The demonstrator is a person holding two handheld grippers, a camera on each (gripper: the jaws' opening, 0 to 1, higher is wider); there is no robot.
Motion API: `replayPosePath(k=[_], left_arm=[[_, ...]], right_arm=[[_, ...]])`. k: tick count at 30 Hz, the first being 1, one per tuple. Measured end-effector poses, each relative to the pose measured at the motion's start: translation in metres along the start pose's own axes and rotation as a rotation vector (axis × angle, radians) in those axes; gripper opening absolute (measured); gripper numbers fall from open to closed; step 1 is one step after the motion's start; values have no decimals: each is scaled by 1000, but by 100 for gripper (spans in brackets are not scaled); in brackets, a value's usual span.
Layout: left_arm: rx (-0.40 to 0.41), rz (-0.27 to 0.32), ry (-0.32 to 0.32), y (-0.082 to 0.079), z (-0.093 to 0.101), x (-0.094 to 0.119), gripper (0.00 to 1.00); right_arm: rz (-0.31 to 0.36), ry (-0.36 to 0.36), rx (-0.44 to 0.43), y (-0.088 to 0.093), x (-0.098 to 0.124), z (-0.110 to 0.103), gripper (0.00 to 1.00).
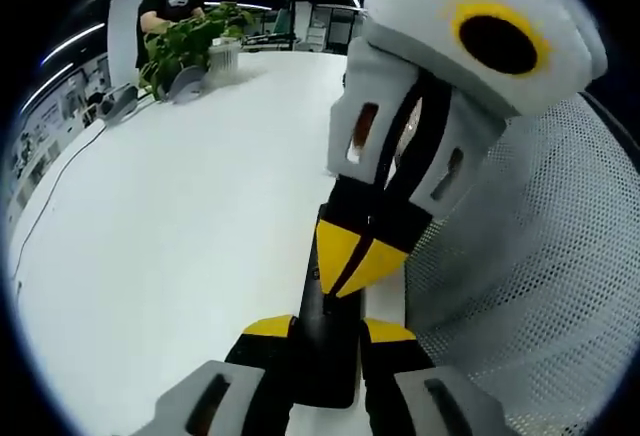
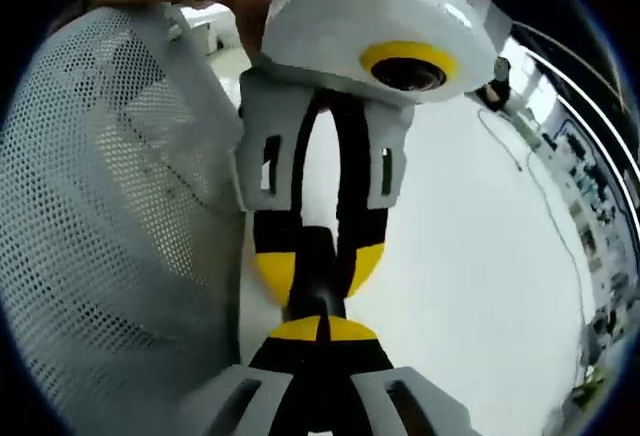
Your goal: Press the specified remote control buttons in sequence, fully releasing each button before pressing the next.
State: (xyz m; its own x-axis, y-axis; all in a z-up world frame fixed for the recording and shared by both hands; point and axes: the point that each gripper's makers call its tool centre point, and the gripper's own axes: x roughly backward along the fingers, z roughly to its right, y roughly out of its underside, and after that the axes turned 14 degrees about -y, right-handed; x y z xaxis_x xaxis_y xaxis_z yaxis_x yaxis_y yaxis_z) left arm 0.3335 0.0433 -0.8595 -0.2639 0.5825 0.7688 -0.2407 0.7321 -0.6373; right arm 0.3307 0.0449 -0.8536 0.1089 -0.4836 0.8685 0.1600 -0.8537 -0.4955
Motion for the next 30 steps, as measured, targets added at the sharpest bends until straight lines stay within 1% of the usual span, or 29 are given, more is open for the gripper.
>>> replayPosePath(k=[1,3,5,8,9,10,12,14,15,16,18,22,23,27,30], left_arm=[[2,2,-1,0,0,0,25],[1,7,-5,0,0,0,25],[-14,8,-10,0,1,0,25],[-11,11,-10,0,1,0,25],[-10,14,-10,1,1,0,25],[-9,16,-11,0,1,0,25],[-7,20,-12,1,1,1,25],[-2,21,-13,0,1,1,25],[0,21,-13,0,1,1,25],[-1,19,-15,0,1,1,25],[-4,18,-19,0,1,0,25],[-3,21,-21,0,1,0,25],[1,22,-21,1,1,0,25],[-2,21,-24,1,1,0,25],[4,24,-24,1,1,0,25]], right_arm=[[-5,-8,36,-2,-1,-2,0],[-23,-7,66,-2,-2,-3,0],[-29,-7,63,-2,-2,-4,0],[-47,-14,84,-2,-2,-3,0],[-48,-21,73,-3,-2,-2,0],[-47,-33,36,-2,-3,-2,0],[-14,-48,-97,-2,-3,-1,0],[26,-32,-183,-2,-2,3,0],[35,-23,-188,-2,-2,4,0],[24,-19,-168,-1,-2,2,0],[6,2,-159,-3,-3,1,0],[-15,7,-194,-3,-4,4,0],[-11,8,-199,-2,-3,3,0],[35,28,-167,-2,-2,1,0],[30,32,-159,-3,-2,1,0]])
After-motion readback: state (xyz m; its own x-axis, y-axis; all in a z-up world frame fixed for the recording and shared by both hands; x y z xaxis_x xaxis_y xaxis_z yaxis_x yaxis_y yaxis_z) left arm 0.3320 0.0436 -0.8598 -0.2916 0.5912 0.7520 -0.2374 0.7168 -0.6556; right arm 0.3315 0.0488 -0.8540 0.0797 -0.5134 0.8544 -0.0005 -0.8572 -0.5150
